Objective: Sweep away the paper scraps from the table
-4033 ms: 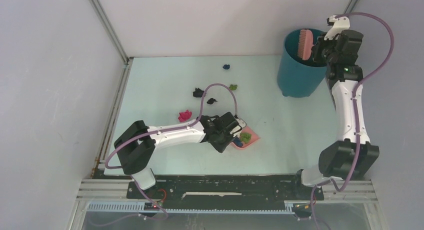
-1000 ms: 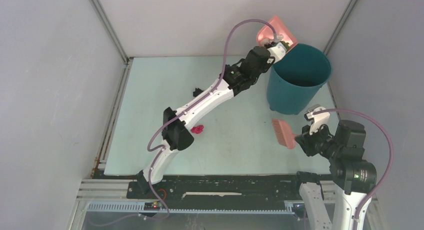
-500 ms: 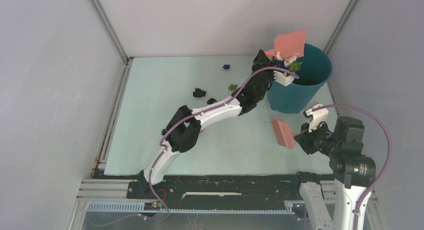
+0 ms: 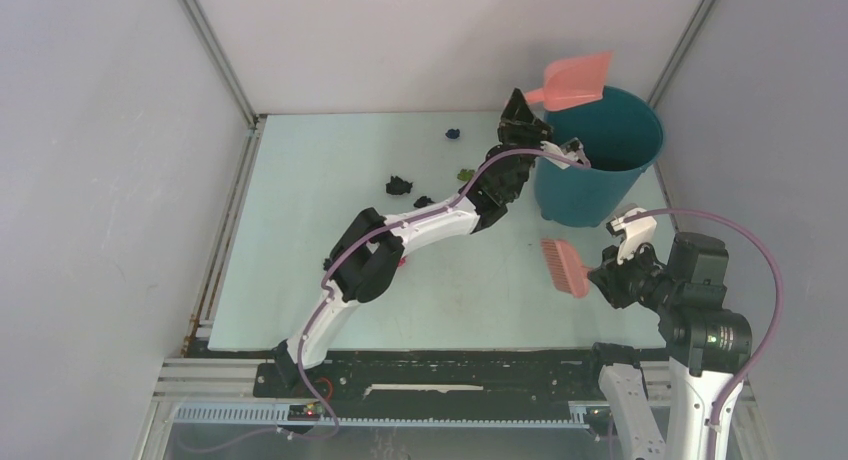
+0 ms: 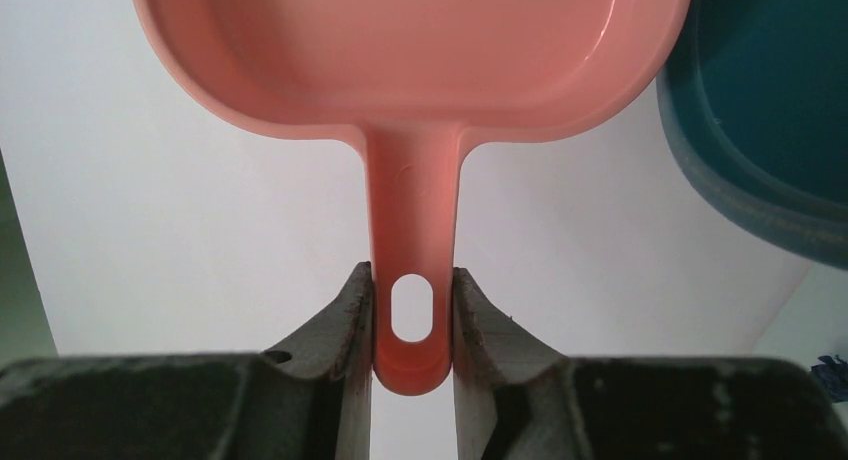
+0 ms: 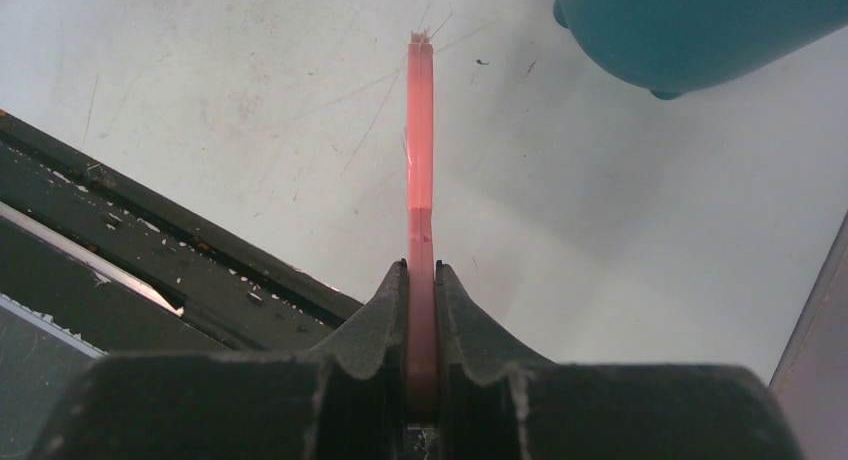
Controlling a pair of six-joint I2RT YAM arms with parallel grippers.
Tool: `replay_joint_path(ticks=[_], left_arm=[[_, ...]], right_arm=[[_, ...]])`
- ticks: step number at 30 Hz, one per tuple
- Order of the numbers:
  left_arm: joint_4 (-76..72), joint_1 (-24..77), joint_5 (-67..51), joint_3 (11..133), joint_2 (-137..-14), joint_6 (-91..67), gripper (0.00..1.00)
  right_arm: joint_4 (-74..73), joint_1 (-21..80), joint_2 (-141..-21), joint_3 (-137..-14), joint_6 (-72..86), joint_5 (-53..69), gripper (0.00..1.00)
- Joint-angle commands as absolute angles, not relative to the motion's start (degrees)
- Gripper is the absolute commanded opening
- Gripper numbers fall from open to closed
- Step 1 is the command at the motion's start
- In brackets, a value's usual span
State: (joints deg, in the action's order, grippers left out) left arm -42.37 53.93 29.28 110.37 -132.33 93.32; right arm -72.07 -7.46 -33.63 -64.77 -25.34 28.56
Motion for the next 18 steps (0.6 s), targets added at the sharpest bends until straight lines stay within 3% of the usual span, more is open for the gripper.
replay_joint_path(ticks=[1, 11, 18], left_arm=[[-46.7, 54.0, 31.3, 113.2, -127.0, 88.5, 0.0], [-7.8, 55.1, 33.0, 118.8, -114.1, 51.0, 0.0], [15.9, 53.4, 33.9, 111.8, -98.8, 27.2, 0.0]], right_arm=[[-70.7, -7.2, -33.7, -65.7, -25.3, 29.1, 0.0], [-69.6, -7.2, -34.3, -65.8, -26.0, 27.8, 0.0], [-66.3, -7.2, -36.5, -66.2, -26.5, 26.2, 0.0]])
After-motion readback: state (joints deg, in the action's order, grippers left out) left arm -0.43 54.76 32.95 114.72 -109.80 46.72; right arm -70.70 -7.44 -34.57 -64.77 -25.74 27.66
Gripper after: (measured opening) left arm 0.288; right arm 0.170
